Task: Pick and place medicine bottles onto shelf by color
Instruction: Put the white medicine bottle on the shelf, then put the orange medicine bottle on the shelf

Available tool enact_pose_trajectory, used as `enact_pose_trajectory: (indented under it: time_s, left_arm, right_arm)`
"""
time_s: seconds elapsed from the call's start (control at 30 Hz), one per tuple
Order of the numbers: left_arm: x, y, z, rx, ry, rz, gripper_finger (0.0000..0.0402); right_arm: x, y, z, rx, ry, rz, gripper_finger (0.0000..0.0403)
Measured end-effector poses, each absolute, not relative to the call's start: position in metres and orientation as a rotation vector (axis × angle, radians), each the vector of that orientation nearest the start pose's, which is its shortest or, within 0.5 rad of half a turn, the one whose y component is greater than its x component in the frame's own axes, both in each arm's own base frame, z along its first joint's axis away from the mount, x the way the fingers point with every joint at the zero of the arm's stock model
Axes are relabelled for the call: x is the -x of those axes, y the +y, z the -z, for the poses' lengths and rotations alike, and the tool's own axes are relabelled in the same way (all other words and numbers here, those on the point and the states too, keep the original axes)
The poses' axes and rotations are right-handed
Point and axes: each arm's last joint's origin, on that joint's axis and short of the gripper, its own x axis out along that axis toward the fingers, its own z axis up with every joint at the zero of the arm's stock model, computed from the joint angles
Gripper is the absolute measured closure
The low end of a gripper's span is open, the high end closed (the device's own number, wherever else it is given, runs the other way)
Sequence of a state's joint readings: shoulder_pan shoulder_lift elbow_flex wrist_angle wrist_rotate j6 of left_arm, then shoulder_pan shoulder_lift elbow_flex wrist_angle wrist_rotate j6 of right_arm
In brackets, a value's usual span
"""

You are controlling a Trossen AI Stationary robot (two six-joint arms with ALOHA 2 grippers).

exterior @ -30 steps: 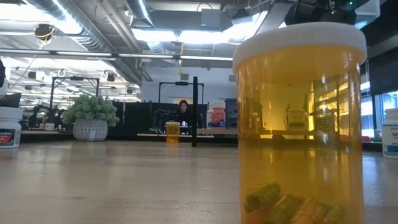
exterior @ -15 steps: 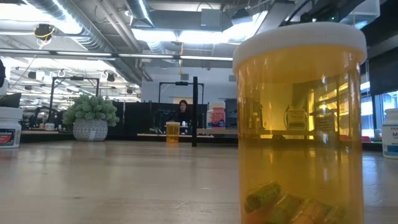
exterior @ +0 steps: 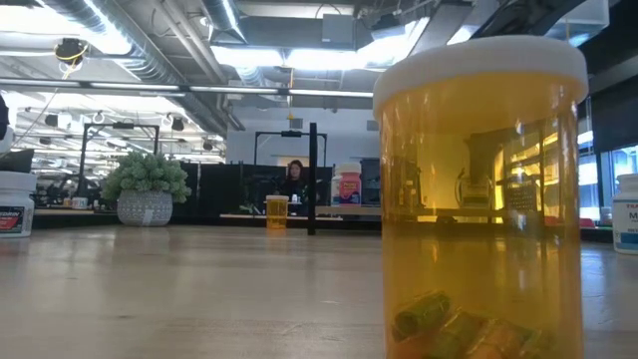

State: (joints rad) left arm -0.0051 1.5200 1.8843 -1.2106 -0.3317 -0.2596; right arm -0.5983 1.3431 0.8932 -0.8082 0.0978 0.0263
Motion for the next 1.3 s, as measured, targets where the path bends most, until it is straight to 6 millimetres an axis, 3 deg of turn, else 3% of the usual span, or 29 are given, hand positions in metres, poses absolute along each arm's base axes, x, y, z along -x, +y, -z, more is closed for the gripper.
enact_pose_trajectory:
  time_s: [0.9,1.13,1.3]
  left_arm:
    - [-0.277,0.008,-0.439,0.099,0.792,-0.412,0.0401]
    - [-0.277,0.008,-0.439,0.098,0.796,-0.413,0.0401]
    - [-0.276,0.008,-0.438,0.099,0.813,-0.416,0.0401]
  right_arm:
    - [-0.194,-0.142,-0.211,-0.252,1.283,0.783,0.0401]
    - [-0.196,-0.14,-0.211,-0.28,1.273,0.688,0.0402]
    - [-0.197,-0.133,-0.221,-0.303,1.196,0.615,0.0402]
